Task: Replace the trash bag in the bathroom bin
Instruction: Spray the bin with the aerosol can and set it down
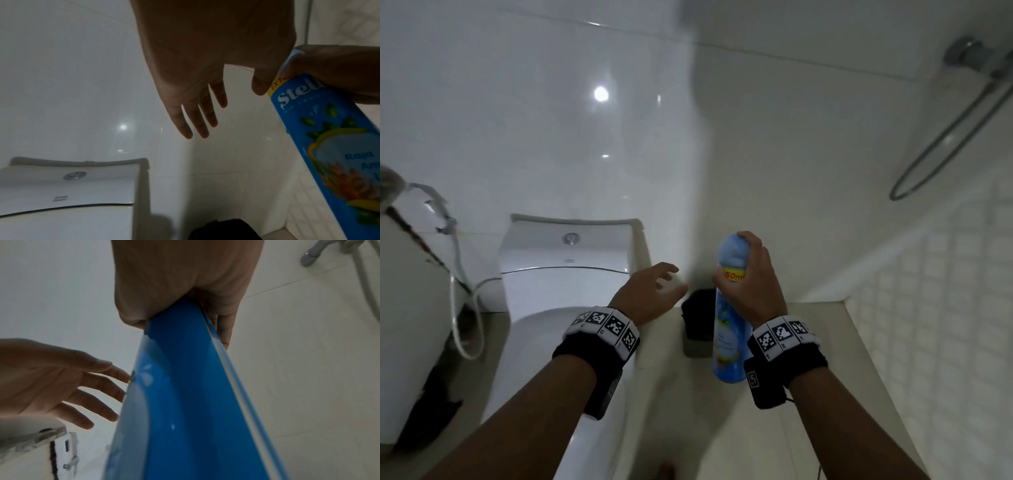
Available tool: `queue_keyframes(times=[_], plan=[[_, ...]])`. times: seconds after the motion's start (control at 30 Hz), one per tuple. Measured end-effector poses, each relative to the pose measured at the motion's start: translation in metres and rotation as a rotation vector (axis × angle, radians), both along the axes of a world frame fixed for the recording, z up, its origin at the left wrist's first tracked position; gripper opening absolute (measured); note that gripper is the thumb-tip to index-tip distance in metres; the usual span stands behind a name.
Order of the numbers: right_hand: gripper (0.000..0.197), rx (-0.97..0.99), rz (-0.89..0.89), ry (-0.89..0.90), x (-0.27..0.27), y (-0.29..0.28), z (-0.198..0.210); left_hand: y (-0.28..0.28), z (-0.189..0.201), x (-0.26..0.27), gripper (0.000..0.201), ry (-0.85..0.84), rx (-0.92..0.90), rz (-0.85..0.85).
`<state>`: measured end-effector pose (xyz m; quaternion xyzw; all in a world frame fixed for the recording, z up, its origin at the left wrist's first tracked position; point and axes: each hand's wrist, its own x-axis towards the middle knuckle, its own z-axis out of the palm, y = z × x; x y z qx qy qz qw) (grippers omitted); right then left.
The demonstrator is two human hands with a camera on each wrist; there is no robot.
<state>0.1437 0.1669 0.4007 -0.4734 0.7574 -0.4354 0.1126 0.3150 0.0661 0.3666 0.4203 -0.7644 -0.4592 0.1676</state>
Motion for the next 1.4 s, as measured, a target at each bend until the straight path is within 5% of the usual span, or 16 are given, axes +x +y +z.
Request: queue_keyframes(times=[0.3, 0.67, 0.87, 1.23, 1.4], plan=[[0.066, 0.155, -0.071, -0.092, -0.138, 0.053, -0.061, 0.034, -0.046, -0.125, 0.036, -0.129, 0.041, -0.071], [0.062, 0.385, 0.078, -0.098, -0.269, 0.037, -0.162, 0.031, -0.134, -0.25, 0.04, -0.231, 0.173, -0.05], [0.056, 0.374, 0.07, -0.249, -0.295, 0.017, -0.222, 0.011, -0.192, -0.273, 0.039, -0.296, 0.212, -0.026], [0.058, 0.497, 0.167, -0.25, -0.295, -0.049, -0.359, -0.035, -0.318, -0.285, 0.042, -0.371, 0.219, -0.008], [0.053, 0.555, 0.195, -0.289, -0.297, -0.064, -0.406, -0.029, -0.375, -0.286, 0.063, -0.341, 0.34, -0.107]])
